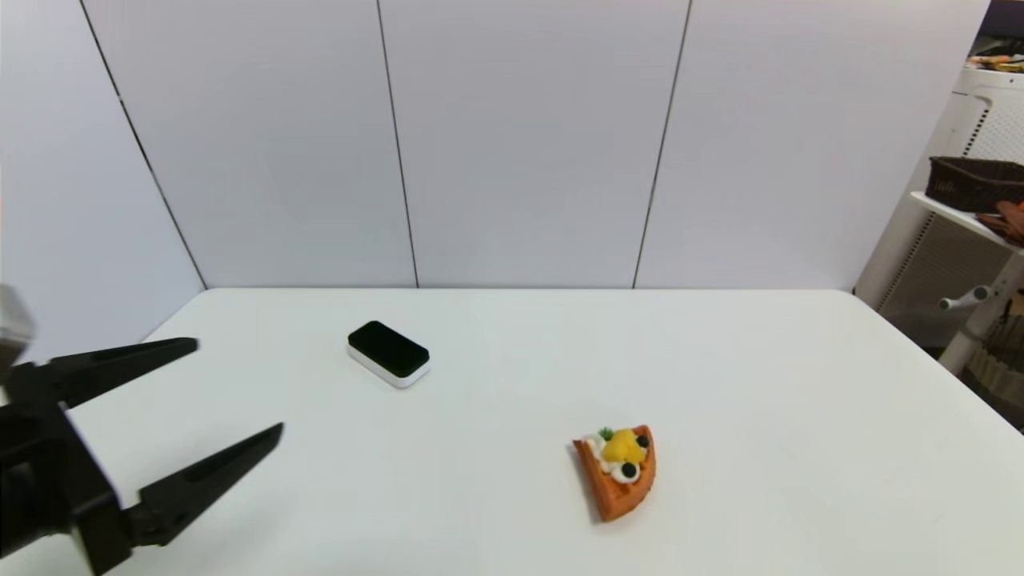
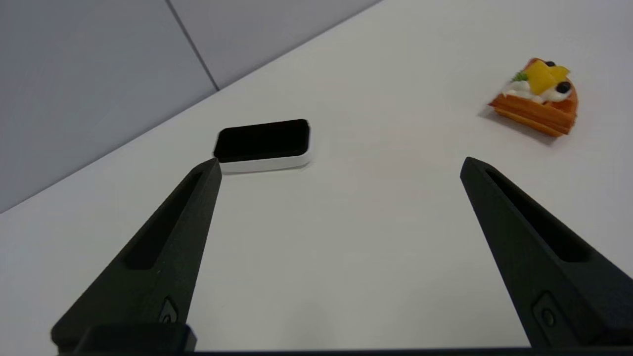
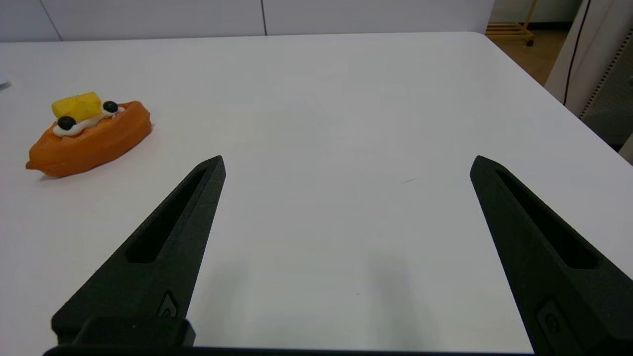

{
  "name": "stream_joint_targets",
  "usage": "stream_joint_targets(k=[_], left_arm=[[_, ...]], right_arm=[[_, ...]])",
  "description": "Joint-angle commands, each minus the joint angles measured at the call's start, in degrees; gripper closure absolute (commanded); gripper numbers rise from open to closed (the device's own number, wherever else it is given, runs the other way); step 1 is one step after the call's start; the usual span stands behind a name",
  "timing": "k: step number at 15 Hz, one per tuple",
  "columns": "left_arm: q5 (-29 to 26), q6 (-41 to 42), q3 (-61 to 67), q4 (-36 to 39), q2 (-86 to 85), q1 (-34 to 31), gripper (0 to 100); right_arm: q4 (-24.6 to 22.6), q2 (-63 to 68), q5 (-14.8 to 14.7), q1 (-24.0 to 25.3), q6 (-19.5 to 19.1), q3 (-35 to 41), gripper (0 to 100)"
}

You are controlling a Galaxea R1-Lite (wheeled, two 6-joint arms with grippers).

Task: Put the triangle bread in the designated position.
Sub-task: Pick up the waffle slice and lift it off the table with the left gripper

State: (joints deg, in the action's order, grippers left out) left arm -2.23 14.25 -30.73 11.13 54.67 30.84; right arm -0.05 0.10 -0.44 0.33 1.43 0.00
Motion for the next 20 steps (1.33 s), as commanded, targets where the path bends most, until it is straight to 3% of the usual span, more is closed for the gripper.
stream_joint_targets(k=[1,8,15,20], left_arm=[[0.1,2.2,-13.4,1.4,29.6,15.4,0],[-0.8,1.4,-31.7,2.1,51.9,24.4,0],[-2.3,-5.5,-37.3,1.7,58.8,27.2,0],[0.5,-9.8,-41.2,-1.5,62.4,27.0,0]], right_arm=[[0.0,0.1,0.0,0.0,0.0,0.0,0],[0.0,0.0,0.0,0.0,0.0,0.0,0],[0.0,0.0,0.0,0.0,0.0,0.0,0],[0.0,0.0,0.0,0.0,0.0,0.0,0]])
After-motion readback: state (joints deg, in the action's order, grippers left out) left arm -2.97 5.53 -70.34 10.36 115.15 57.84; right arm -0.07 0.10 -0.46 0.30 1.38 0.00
